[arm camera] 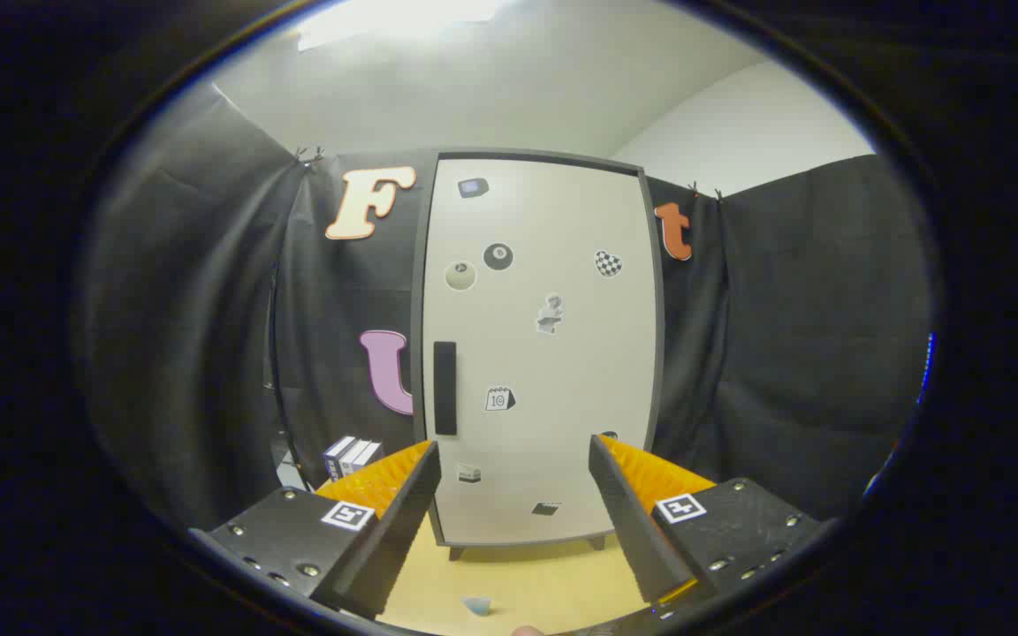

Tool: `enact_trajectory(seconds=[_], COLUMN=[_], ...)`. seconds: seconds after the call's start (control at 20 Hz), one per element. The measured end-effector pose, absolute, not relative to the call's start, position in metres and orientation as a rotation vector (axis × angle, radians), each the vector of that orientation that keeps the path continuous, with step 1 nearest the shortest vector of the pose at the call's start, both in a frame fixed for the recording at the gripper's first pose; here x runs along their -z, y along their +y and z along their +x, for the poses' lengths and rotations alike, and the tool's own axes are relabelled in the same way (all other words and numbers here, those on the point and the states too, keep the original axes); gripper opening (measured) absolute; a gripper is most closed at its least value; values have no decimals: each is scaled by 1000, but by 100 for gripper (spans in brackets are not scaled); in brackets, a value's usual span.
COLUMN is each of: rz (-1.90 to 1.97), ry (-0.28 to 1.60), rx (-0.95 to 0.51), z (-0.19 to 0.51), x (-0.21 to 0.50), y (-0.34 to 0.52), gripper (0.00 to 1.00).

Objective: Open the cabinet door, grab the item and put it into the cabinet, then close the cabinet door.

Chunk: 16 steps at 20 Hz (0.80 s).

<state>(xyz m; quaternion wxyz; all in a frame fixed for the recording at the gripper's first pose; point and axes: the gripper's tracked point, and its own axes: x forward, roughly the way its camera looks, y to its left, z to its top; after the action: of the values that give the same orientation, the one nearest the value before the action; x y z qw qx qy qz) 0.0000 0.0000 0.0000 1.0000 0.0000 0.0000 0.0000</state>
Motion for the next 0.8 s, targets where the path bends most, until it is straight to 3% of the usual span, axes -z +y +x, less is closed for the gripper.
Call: enact_trajectory(seconds=[0.8], rz=[-18], ry=[17], rx=[5], z=[10], x=[8], y=[-1], gripper=[100])
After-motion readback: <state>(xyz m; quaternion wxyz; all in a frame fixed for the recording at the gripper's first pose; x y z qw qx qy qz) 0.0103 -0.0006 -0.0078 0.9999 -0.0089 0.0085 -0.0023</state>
